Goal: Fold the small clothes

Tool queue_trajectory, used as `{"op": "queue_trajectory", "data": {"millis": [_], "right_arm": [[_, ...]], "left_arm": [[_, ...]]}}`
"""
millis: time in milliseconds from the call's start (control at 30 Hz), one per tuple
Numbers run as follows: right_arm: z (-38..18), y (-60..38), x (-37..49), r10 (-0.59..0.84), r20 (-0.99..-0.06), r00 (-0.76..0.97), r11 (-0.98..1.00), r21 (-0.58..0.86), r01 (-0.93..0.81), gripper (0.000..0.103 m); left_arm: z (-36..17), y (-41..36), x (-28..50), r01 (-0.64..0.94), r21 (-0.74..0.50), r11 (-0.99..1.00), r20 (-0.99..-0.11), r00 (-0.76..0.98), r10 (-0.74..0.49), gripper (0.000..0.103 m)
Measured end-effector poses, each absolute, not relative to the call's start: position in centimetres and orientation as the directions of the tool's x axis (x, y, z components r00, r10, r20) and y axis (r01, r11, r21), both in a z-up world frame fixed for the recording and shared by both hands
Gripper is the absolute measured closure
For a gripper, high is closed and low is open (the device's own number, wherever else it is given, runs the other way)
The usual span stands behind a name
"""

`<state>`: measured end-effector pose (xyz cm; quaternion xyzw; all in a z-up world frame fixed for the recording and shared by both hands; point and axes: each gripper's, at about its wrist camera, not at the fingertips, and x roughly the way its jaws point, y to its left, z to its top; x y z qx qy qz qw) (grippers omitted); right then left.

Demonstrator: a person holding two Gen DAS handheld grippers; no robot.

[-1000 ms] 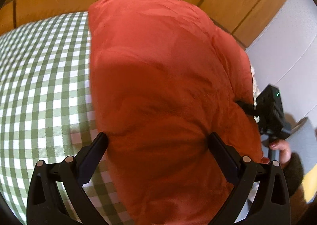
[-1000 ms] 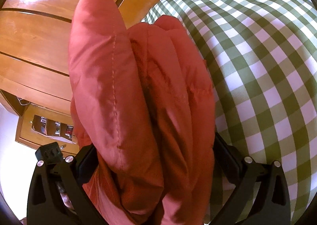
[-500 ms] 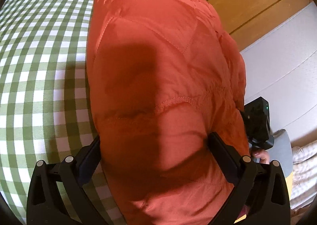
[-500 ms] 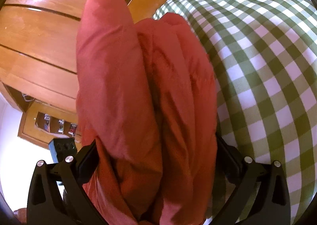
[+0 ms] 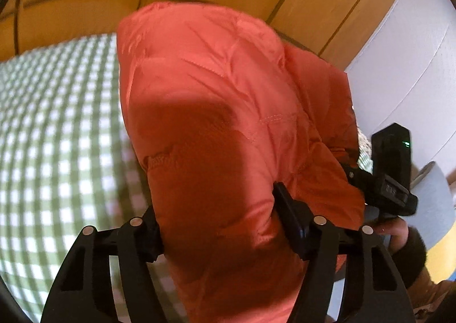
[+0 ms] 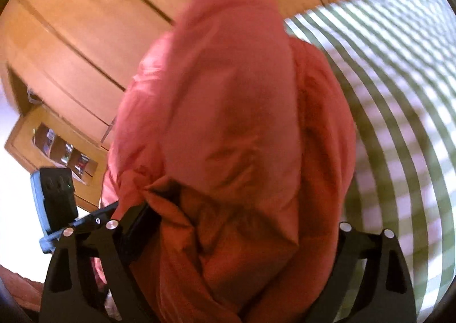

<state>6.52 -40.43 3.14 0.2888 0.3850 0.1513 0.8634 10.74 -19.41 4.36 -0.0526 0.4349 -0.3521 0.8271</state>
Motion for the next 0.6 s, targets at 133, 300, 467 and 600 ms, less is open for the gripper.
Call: {"op": "queue_trajectory", "data": {"millis": [133,300,467,600], "right_arm": [[3.9,-38.1,7.8,0.479,-0.531,0.700,0.804,0.585,-0.106,0.016],[4.8,-35.4,11.2,0.496,-0.466,0.732,0.810,0.553,-0.196,0.017],[4.1,-32.6,16.6,0.506,-0.432,0.746,0.818,0.514,-0.258,0.017],[3.7,-29.9,20.5,0.439,-0.414,0.797,0.880,0.378,-0.288,0.022]], "left_arm": [[6.0,-18.1,11.7,0.544,-0.301,0.784,-0.656,0.479,-0.584,0.039],[7.2,-16.2,13.9,0.519,-0.208,0.829,-0.612,0.592,-0.524,0.039],[7.4,-14.3,17.8,0.475,-0.121,0.872,-0.577,0.681,-0.451,0.041],[6.5,-13.2,21.3,0.419,-0.059,0.906,-0.547,0.745,-0.381,0.042]]}}
